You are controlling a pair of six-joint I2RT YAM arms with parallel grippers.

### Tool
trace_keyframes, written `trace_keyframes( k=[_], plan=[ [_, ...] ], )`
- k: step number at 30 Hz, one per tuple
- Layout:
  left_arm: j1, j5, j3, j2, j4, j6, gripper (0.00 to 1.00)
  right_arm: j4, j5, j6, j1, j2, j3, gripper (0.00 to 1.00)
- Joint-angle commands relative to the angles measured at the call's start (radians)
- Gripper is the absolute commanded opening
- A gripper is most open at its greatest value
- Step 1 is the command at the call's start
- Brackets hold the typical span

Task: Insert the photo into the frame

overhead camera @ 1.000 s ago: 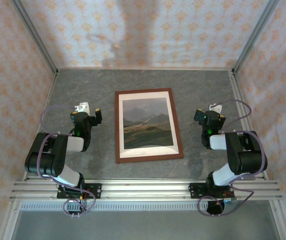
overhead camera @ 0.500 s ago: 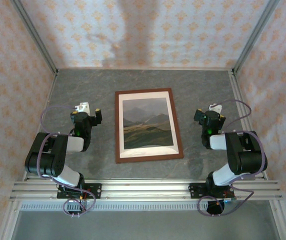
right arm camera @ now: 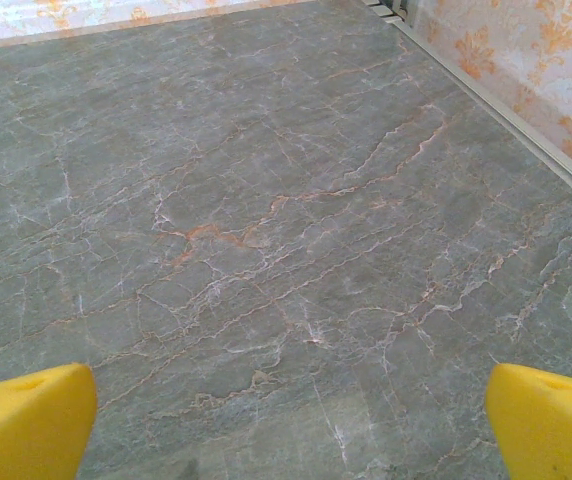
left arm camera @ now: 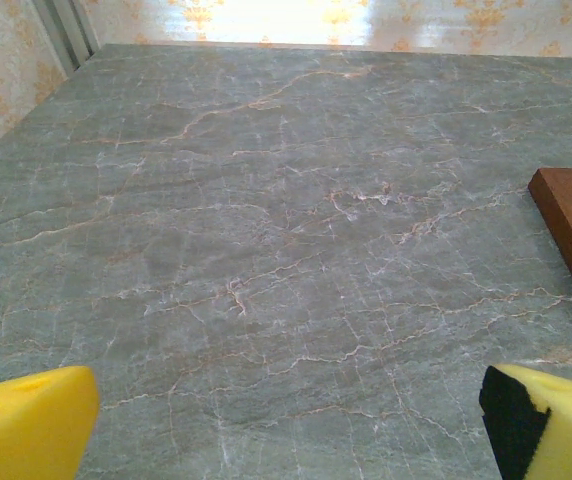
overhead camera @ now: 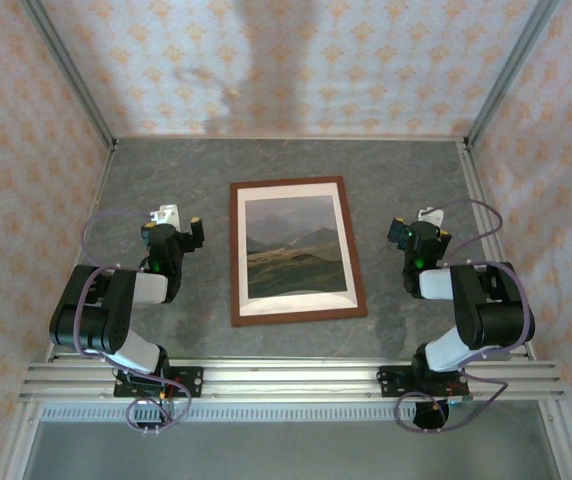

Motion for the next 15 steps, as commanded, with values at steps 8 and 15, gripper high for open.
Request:
trace_keyframes(
  k=[8,15],
  plan=[
    [0.002,0.044,0.026,-0.001,-0.010,0.030,1.00,0.035,0.002,0.013,-0.006,-0.011,0.010,0.99],
    [0.003,0.047,0.025,-0.001,-0.008,0.028,1.00,0.036,0.003,0.012,-0.006,-0.012,0.010,0.99]
  ],
)
